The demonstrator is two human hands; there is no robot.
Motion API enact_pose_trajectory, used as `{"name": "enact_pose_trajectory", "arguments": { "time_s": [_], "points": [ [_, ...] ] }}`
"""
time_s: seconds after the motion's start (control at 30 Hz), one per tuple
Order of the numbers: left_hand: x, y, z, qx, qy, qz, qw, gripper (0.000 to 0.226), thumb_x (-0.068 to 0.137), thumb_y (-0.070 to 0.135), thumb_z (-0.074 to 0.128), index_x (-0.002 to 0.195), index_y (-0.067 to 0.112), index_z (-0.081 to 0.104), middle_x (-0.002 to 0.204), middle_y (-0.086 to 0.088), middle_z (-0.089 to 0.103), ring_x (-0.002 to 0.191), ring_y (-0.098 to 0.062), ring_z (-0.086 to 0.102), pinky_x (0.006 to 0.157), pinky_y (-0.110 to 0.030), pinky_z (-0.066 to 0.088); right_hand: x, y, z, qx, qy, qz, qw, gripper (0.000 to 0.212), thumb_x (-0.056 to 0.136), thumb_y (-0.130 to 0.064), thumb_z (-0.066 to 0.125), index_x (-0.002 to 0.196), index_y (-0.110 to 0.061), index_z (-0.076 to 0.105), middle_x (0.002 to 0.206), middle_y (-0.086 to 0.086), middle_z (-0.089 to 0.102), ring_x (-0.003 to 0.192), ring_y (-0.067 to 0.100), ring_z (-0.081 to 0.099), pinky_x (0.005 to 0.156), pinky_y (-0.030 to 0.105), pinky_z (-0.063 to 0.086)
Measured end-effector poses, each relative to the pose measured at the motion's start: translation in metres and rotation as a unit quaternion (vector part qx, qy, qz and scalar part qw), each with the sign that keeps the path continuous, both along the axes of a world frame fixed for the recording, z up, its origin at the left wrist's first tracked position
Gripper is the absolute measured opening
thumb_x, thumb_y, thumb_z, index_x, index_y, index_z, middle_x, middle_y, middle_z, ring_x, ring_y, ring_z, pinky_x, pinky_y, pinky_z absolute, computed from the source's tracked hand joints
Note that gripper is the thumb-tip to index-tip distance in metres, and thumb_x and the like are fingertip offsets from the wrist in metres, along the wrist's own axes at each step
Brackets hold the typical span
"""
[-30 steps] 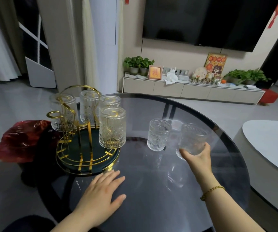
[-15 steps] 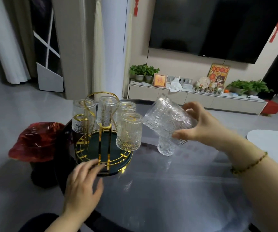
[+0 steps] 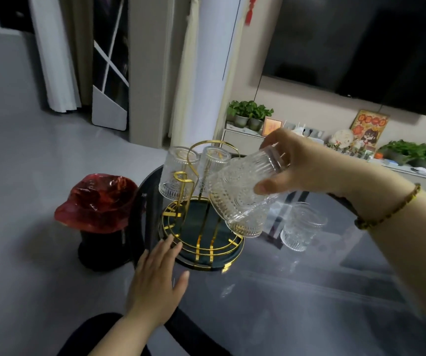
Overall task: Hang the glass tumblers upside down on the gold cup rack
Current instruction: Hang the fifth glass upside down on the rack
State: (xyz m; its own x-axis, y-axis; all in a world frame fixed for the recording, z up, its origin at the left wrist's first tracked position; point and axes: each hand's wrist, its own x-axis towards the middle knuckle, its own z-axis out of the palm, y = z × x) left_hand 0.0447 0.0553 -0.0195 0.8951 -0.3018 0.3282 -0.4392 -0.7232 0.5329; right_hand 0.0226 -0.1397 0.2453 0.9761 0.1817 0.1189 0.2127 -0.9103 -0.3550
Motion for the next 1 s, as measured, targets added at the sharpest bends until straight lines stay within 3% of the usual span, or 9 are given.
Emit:
{"name": "enact_pose_trajectory", "arguments": {
  "time_s": [0.07, 0.23, 0.3, 0.4, 0.57, 0.8, 1.0],
  "points": [
    [0.001, 0.0, -0.002, 0.001, -0.004, 0.001, 1.0, 0.056, 0.089, 0.042, 0.036, 0.139, 0.026, 0.015, 0.151, 0.008, 0.001, 0.127, 0.002, -0.011, 0.107, -0.028, -0.011, 0.009, 0.01, 0.003, -0.073, -0.022, -0.002, 0.997, 0.079, 0.039, -0.055, 0.068, 0.107, -0.027, 0.039, 0.083, -0.016, 0.04, 0.071, 0.0, 0.043, 0.06, 0.013, 0.037],
    [0.003, 0.0, -0.005, 0.001, -0.018, 0.014, 1.0, 0.063, 0.078, 0.049, 0.027, 0.138, 0.027, 0.019, 0.15, 0.01, 0.007, 0.127, 0.002, -0.008, 0.107, -0.029, -0.011, 0.027, 0.024, 0.002, -0.129, 0.006, -0.007, 0.992, 0.077, 0.047, -0.046, 0.074, 0.114, -0.029, 0.039, 0.091, -0.011, 0.043, 0.066, -0.004, 0.039, 0.054, 0.012, 0.033],
    [0.003, -0.001, -0.005, -0.011, -0.02, 0.014, 1.0, 0.064, 0.077, 0.048, 0.03, 0.137, 0.026, 0.023, 0.15, 0.008, 0.011, 0.127, 0.001, -0.005, 0.107, -0.03, -0.009, 0.034, 0.03, -0.003, -0.132, 0.042, 0.009, 0.99, 0.077, 0.053, -0.039, 0.075, 0.119, -0.026, 0.037, 0.102, -0.004, 0.049, 0.072, 0.006, 0.048, 0.062, 0.017, 0.041],
    [0.002, -0.001, -0.004, -0.018, -0.018, 0.014, 1.0, 0.064, 0.076, 0.046, 0.031, 0.136, 0.025, 0.025, 0.15, 0.009, 0.011, 0.127, 0.002, -0.004, 0.107, -0.03, -0.01, 0.043, 0.037, -0.016, -0.135, 0.062, 0.02, 0.989, 0.078, 0.058, -0.033, 0.076, 0.124, -0.021, 0.035, 0.121, 0.005, 0.052, 0.092, 0.014, 0.044, 0.078, 0.024, 0.038],
    [0.002, -0.002, -0.003, -0.012, -0.014, 0.018, 1.0, 0.065, 0.076, 0.047, 0.028, 0.137, 0.026, 0.022, 0.15, 0.01, 0.009, 0.126, 0.004, -0.005, 0.107, -0.03, -0.011, 0.051, 0.047, -0.04, -0.139, 0.095, 0.04, 0.985, 0.079, 0.061, -0.029, 0.074, 0.128, -0.019, 0.033, 0.129, 0.008, 0.049, 0.111, 0.023, 0.047, 0.095, 0.032, 0.039],
    [0.002, -0.002, -0.003, -0.031, -0.021, 0.022, 0.999, 0.065, 0.074, 0.044, 0.035, 0.135, 0.022, 0.03, 0.149, 0.006, 0.019, 0.126, 0.002, 0.003, 0.108, -0.032, -0.006, 0.052, 0.052, -0.055, -0.137, 0.111, 0.045, 0.983, 0.081, 0.063, -0.028, 0.074, 0.13, -0.018, 0.031, 0.131, 0.009, 0.048, 0.116, 0.027, 0.046, 0.101, 0.037, 0.04],
    [0.002, -0.002, -0.002, -0.03, -0.016, 0.02, 0.999, 0.066, 0.074, 0.045, 0.033, 0.136, 0.024, 0.026, 0.15, 0.008, 0.014, 0.126, 0.004, 0.0, 0.108, -0.03, -0.009, 0.051, 0.049, -0.056, -0.137, 0.129, 0.051, 0.981, 0.082, 0.065, -0.029, 0.071, 0.133, -0.018, 0.027, 0.139, 0.007, 0.04, 0.123, 0.026, 0.04, 0.106, 0.038, 0.034]
  ]
}}
